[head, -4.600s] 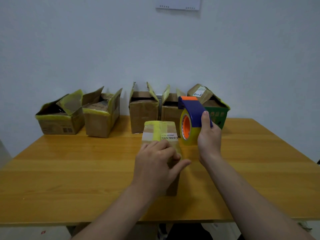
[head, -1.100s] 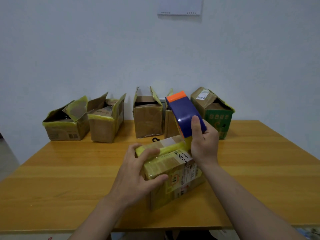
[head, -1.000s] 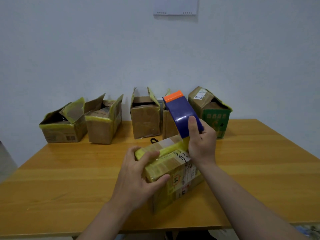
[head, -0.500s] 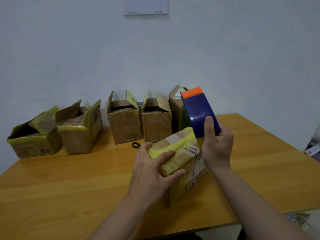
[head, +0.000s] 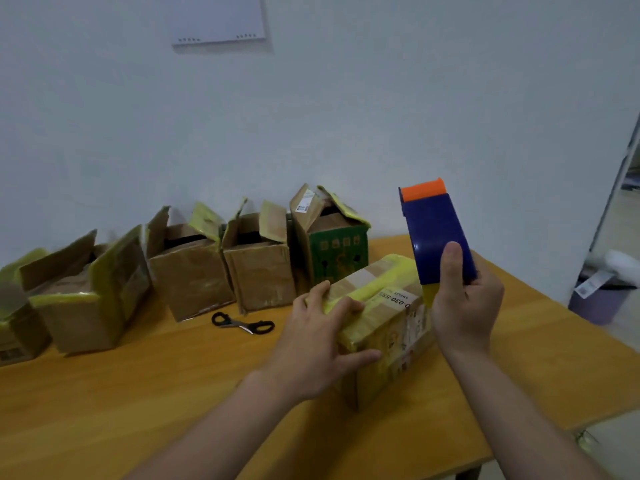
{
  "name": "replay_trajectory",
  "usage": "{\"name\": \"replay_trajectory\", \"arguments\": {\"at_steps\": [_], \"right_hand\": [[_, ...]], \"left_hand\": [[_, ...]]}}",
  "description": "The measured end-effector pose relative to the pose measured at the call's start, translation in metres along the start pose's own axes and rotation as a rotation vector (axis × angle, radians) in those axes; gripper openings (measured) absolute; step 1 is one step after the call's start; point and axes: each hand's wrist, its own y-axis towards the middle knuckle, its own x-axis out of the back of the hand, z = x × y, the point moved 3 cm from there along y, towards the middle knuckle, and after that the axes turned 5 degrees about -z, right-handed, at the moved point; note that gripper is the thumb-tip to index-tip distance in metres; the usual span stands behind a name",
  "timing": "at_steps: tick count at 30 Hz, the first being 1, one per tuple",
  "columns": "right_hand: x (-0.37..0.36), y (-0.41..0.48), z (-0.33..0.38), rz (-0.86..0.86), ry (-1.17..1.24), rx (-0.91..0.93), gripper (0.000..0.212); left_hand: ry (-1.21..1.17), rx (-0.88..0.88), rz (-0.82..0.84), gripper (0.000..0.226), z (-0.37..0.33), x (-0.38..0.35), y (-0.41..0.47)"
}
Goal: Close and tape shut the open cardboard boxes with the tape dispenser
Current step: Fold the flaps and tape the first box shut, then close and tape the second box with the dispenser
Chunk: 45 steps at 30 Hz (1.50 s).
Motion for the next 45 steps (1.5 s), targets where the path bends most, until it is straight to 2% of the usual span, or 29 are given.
{"name": "replay_trajectory", "arguments": {"at_steps": [4, 6, 10, 13, 16, 23, 26, 27, 30, 32, 34, 36, 40, 42, 45], "right_hand": [[0.016, 0.012, -0.012, -0.016, -0.052, 0.030, 0.037], [0.026, 0.017, -0.019, -0.021, -0.072, 0.040, 0.036], [0.040, 0.022, -0.038, -0.067, -0.158, 0.042, 0.040], [0.044, 0.021, -0.051, -0.101, -0.209, 0.029, 0.038], [0.047, 0.018, -0.061, -0.118, -0.232, 0.008, 0.035], [0.032, 0.000, -0.090, -0.091, -0.194, -0.112, 0.045], [0.015, -0.005, -0.101, -0.103, -0.155, -0.189, 0.039], [0.009, -0.007, -0.105, -0.102, -0.136, -0.217, 0.037], [-0.006, -0.010, -0.118, -0.097, -0.096, -0.278, 0.037], [-0.014, -0.008, -0.126, -0.095, -0.090, -0.302, 0.039], [-0.021, -0.005, -0.132, -0.092, -0.086, -0.321, 0.038], [-0.026, -0.003, -0.137, -0.088, -0.088, -0.337, 0.037], [-0.029, -0.006, -0.147, -0.071, -0.073, -0.333, 0.038], [-0.027, -0.011, -0.151, -0.073, -0.066, -0.337, 0.039], [-0.026, -0.016, -0.154, -0.080, -0.056, -0.356, 0.040]], "left_hand": [[0.031, -0.041, 0.096, 0.094, -0.015, -0.005, 0.030], [0.109, -0.120, 0.130, 0.092, -0.023, -0.005, 0.044], [0.286, -0.246, -0.003, 0.074, -0.052, -0.018, 0.081], [0.433, -0.234, -0.104, 0.073, -0.064, -0.039, 0.118], [0.484, -0.180, -0.194, 0.072, -0.064, -0.051, 0.153], [0.352, -0.059, -0.138, 0.044, -0.051, -0.055, 0.210], [0.211, -0.027, -0.101, 0.046, -0.038, -0.046, 0.217], [0.182, -0.046, -0.155, 0.045, -0.034, -0.039, 0.216], [0.205, -0.122, -0.442, 0.023, -0.015, -0.012, 0.207], [0.322, -0.086, -0.490, 0.033, 0.004, -0.003, 0.204], [0.445, 0.025, -0.395, 0.056, 0.022, -0.004, 0.203], [0.463, 0.120, -0.252, 0.078, 0.035, -0.010, 0.206], [0.473, 0.157, -0.091, 0.111, 0.048, -0.014, 0.222], [0.493, 0.192, -0.016, 0.115, 0.054, -0.013, 0.230], [0.520, 0.229, 0.028, 0.105, 0.052, -0.013, 0.236]]}}
